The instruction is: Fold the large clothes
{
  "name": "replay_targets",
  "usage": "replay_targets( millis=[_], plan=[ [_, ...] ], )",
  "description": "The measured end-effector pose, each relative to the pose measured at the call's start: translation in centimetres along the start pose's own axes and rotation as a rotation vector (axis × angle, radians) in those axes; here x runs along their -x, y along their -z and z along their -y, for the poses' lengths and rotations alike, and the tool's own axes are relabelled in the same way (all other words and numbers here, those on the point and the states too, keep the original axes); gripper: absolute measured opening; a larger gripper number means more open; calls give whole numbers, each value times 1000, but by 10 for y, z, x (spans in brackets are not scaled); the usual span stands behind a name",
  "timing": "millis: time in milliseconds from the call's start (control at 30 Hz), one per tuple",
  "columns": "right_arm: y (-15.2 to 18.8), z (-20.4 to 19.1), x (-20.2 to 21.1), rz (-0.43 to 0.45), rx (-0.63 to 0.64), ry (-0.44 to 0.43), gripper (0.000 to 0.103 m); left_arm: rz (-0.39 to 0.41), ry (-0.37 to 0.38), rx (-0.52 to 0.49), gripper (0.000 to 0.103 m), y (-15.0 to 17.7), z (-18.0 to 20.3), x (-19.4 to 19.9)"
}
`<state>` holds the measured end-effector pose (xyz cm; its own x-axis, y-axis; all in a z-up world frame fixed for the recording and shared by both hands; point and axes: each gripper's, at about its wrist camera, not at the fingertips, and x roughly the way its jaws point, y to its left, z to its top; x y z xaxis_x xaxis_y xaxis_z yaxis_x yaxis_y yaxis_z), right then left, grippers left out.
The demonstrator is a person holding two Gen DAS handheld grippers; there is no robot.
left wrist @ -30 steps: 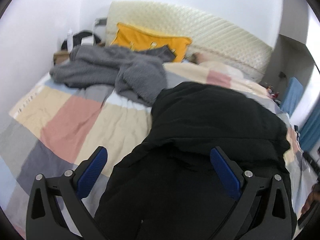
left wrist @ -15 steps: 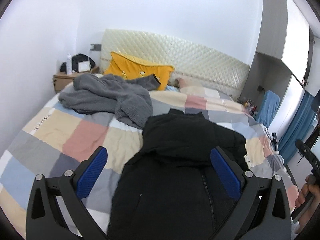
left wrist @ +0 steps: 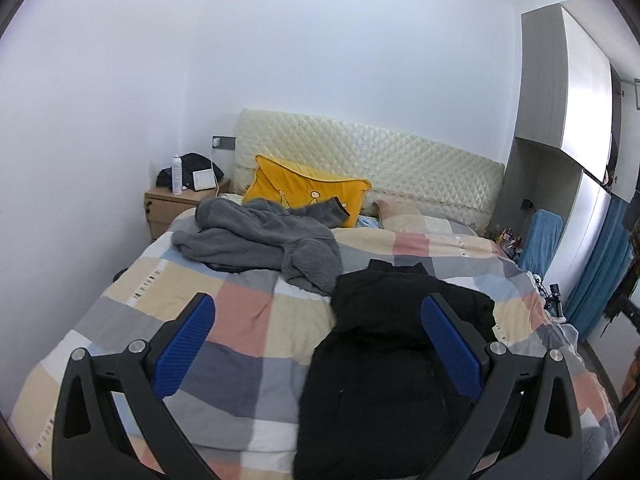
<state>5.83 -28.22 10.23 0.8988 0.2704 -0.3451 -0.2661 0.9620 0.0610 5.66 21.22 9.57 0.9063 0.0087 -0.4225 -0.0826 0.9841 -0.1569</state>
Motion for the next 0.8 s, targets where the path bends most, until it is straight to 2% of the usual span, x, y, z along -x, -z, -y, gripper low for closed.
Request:
replay_targets(
  millis=[133,233,367,500,800],
  plan=[
    [-13,19,20,-34,33,13,66,-45,23,26,103,17,-22,-1],
    [-26,43,35,-62,30,16,69,-97,35,36,103,34,-35,-16],
    [-20,75,39,-121,15,48,70,-189,54,54,102,57,-49,-41],
    [23,95,18,-236,-31,54,70,-265,91,100,102,85,-54,-66],
    [147,122,-71,-471,-255,-71,70,-451,197,197,102,154,-40,-138]
  ],
)
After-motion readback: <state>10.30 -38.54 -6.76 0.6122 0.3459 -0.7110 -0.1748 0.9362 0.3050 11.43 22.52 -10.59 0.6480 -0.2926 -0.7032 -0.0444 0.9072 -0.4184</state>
